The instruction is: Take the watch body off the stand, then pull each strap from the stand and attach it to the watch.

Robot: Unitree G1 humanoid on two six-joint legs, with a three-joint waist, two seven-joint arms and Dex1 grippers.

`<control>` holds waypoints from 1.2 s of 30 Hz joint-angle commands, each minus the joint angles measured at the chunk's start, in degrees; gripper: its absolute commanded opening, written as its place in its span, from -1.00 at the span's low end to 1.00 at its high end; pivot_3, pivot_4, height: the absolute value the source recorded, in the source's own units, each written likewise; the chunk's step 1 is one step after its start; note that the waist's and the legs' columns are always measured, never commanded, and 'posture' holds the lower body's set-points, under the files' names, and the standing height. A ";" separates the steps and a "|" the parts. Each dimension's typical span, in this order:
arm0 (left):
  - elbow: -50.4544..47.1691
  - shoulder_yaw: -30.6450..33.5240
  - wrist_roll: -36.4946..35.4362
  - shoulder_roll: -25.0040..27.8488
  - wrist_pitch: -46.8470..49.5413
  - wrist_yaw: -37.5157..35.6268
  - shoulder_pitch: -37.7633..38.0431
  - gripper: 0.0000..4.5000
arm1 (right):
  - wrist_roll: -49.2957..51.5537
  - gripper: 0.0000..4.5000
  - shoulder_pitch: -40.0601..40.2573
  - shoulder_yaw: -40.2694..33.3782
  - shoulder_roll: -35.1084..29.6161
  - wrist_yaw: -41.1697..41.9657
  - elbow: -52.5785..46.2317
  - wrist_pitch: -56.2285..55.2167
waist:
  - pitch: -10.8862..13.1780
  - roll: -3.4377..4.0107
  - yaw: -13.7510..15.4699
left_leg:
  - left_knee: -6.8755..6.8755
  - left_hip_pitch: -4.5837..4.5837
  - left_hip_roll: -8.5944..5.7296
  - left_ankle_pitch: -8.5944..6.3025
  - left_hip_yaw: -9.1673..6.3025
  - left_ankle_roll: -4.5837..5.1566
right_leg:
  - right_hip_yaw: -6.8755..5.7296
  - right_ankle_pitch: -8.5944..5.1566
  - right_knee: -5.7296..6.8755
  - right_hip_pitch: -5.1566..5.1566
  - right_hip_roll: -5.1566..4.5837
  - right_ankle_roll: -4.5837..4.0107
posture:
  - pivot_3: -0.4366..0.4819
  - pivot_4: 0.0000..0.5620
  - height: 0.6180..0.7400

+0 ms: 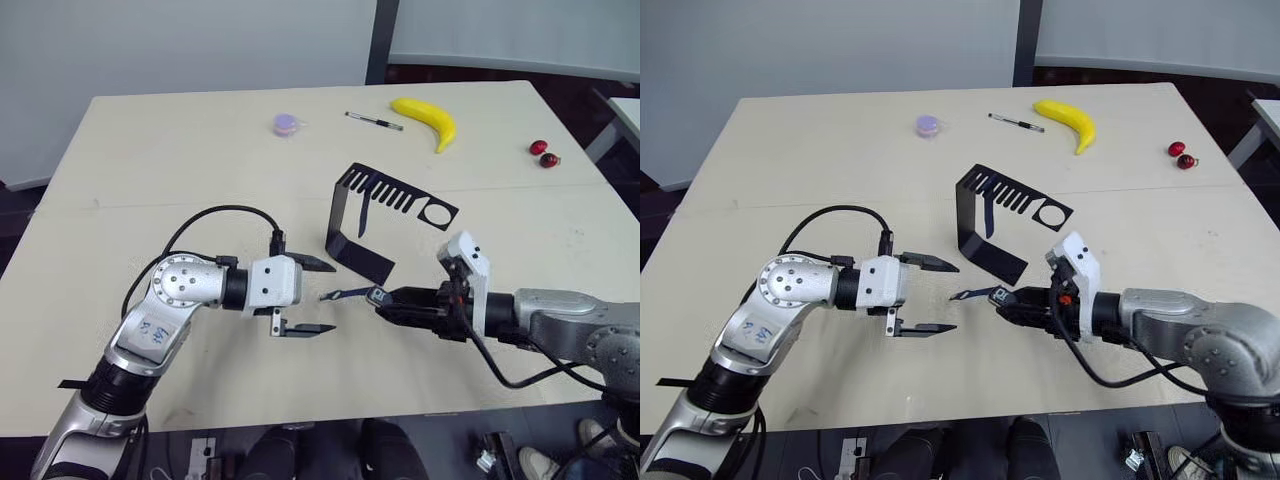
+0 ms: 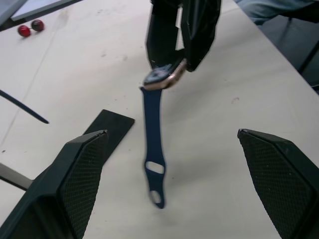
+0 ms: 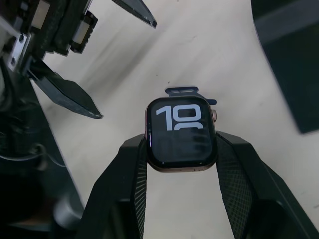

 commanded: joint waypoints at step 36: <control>2.47 -4.26 4.98 -8.01 2.58 6.08 -3.96 -0.87 | 30.45 -0.34 -4.07 6.46 -7.25 -22.51 3.18 -8.91 | 0.00 0.00 0.02 | 0.03 -0.01 0.01 0.00 0.02 0.00 | -0.02 0.00 0.01 0.01 0.03 0.00 | -0.05 -0.47 1.00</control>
